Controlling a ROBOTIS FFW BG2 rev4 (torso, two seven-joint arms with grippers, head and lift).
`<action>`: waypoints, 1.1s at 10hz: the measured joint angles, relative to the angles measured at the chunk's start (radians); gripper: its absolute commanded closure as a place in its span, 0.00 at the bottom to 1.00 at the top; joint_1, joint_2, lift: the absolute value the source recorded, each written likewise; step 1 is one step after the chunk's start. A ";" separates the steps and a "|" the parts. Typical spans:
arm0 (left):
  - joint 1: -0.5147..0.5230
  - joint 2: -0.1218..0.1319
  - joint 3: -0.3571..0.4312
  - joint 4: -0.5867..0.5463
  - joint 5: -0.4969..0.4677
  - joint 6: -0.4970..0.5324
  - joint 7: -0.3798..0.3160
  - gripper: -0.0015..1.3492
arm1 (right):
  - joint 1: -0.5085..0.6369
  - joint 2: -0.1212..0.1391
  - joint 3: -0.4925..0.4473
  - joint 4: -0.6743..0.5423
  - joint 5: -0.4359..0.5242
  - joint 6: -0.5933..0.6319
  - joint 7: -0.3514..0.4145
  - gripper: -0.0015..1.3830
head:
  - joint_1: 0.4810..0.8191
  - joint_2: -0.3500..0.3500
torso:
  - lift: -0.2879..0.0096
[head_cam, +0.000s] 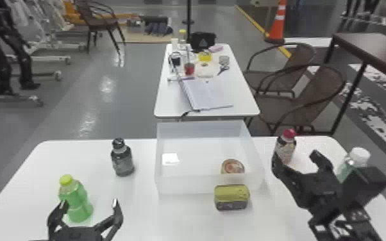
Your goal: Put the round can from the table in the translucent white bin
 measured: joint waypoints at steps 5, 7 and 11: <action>0.006 0.000 0.005 -0.003 -0.005 -0.012 0.000 0.08 | 0.244 0.057 0.007 -0.040 0.033 -0.060 -0.023 0.17 | 0.20 0.50 | 0.63; 0.006 0.000 0.007 -0.003 -0.008 -0.025 0.000 0.08 | 0.249 0.067 0.008 -0.030 0.069 -0.104 -0.055 0.17 | 0.20 0.50 | 0.63; 0.008 0.000 0.009 -0.002 -0.009 -0.027 0.000 0.08 | 0.252 0.068 0.013 -0.035 0.110 -0.148 -0.105 0.17 | 0.20 0.50 | 0.63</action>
